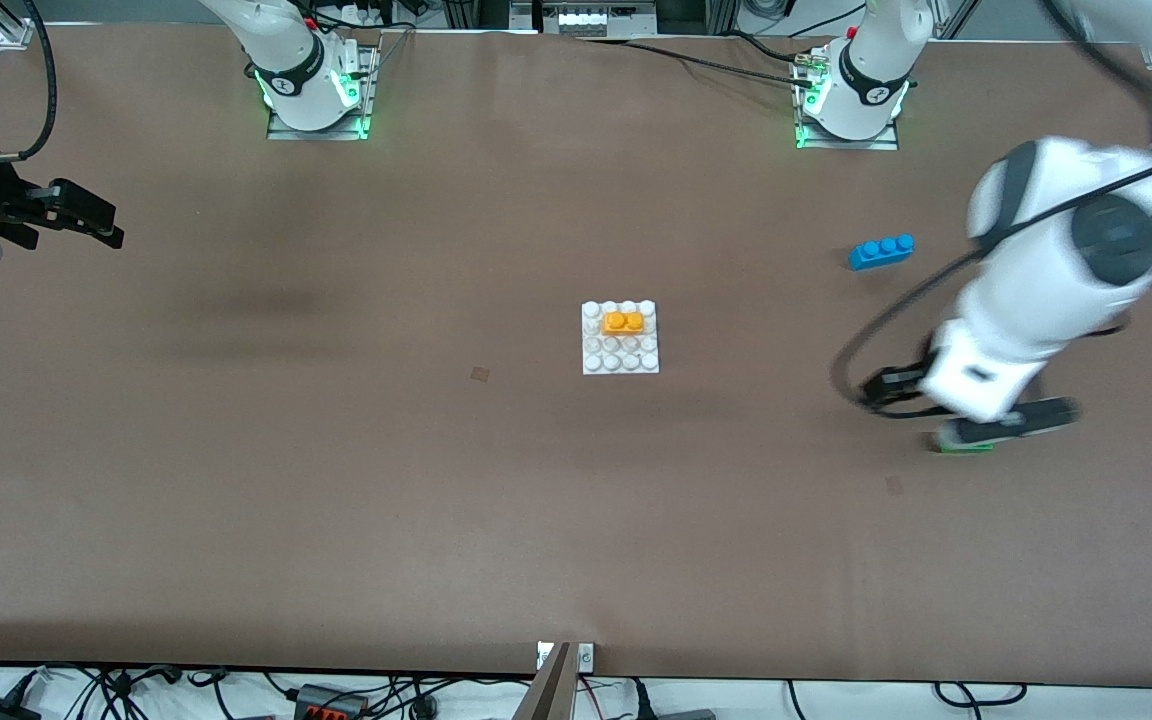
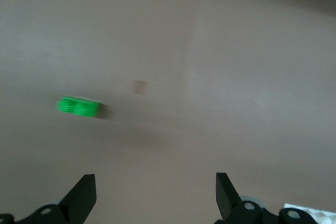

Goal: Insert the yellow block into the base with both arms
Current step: 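Open the left gripper and lift it away from the base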

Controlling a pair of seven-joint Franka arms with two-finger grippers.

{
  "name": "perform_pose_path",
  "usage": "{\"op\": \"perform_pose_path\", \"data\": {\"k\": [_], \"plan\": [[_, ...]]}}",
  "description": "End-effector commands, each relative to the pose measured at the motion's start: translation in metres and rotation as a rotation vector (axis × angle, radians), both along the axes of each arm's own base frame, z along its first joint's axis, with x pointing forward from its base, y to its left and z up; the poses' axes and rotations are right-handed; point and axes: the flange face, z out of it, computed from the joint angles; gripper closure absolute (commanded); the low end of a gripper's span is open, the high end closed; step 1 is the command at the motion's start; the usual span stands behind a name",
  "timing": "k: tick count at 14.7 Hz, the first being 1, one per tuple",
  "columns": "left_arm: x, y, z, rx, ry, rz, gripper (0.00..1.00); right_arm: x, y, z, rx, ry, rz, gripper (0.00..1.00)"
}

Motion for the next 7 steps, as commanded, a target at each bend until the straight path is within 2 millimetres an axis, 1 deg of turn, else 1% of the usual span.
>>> {"op": "perform_pose_path", "data": {"k": [1, 2, 3, 4, 5, 6, 7], "plan": [[-0.017, 0.058, 0.045, -0.071, -0.023, -0.005, 0.00, -0.002, 0.001, 0.002, -0.004, 0.005, -0.011, 0.00], [-0.025, 0.077, 0.060, -0.068, -0.024, 0.001, 0.00, -0.002, 0.001, 0.002, -0.004, 0.005, -0.011, 0.00], [-0.033, 0.081, 0.064, -0.064, 0.006, -0.009, 0.00, -0.002, 0.001, 0.002, -0.004, 0.005, -0.011, 0.00], [-0.038, 0.082, 0.063, -0.063, 0.037, -0.008, 0.00, -0.002, 0.001, 0.002, -0.004, 0.005, -0.011, 0.00], [-0.043, 0.084, 0.071, -0.060, 0.044, -0.004, 0.00, -0.002, 0.000, 0.002, -0.004, 0.005, -0.013, 0.00], [-0.047, 0.080, 0.075, -0.045, 0.051, -0.015, 0.00, -0.002, 0.000, 0.002, -0.004, 0.005, -0.013, 0.00], [-0.054, 0.072, 0.085, -0.036, 0.056, -0.033, 0.00, -0.001, 0.001, 0.001, -0.004, 0.007, -0.011, 0.00]]}}
